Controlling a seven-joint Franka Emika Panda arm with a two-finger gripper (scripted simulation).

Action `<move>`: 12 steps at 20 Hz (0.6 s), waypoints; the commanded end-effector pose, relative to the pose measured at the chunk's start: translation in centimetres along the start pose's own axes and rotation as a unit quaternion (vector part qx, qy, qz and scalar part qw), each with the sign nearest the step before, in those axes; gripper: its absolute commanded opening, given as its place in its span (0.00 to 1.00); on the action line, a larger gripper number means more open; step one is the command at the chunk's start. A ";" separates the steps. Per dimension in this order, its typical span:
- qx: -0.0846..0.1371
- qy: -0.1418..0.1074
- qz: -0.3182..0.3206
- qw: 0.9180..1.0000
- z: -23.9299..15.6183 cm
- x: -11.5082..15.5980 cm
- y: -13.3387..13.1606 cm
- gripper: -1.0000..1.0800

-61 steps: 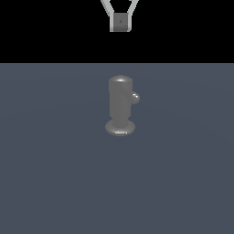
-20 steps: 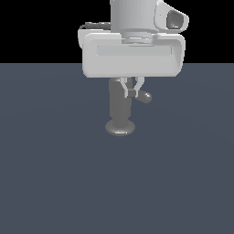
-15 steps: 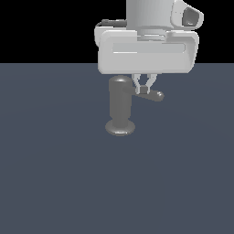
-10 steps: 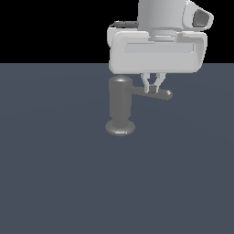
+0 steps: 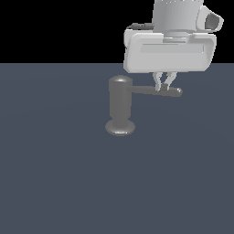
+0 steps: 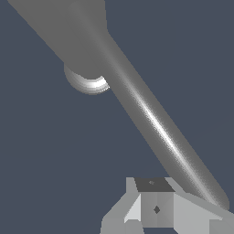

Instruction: Turn on the faucet by rotating a designated handle.

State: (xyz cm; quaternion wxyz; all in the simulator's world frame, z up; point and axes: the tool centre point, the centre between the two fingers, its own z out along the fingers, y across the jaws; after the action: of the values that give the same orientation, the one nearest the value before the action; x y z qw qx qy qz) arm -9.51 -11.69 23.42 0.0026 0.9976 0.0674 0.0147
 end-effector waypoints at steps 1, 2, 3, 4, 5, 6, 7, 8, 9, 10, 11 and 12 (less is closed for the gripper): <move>0.003 -0.015 0.016 1.000 1.3 -1.1 2.4 0.00; 0.003 -0.015 0.016 1.000 1.3 -1.1 2.8 0.00; 0.003 -0.015 0.016 1.000 1.3 -1.1 2.8 0.00; 0.000 0.000 -0.004 1.000 0.1 0.4 0.8 0.00; 0.000 -0.001 -0.003 1.000 0.1 0.6 1.1 0.00; 0.000 -0.001 -0.003 1.000 0.1 0.8 1.3 0.00; 0.000 -0.001 -0.002 1.000 0.2 1.1 1.5 0.00; 0.000 -0.001 -0.002 1.000 0.2 1.3 1.8 0.00; 0.000 -0.002 -0.002 1.000 0.2 1.6 2.0 0.00; 0.000 -0.002 -0.001 1.000 0.2 1.8 2.2 0.00; 0.000 -0.002 -0.001 1.000 0.3 2.0 2.5 0.00; 0.001 -0.003 -0.001 1.000 0.3 2.3 2.7 0.00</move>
State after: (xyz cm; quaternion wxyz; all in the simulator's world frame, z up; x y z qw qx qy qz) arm -7.61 -13.99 23.46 0.0013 0.9978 0.0651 0.0124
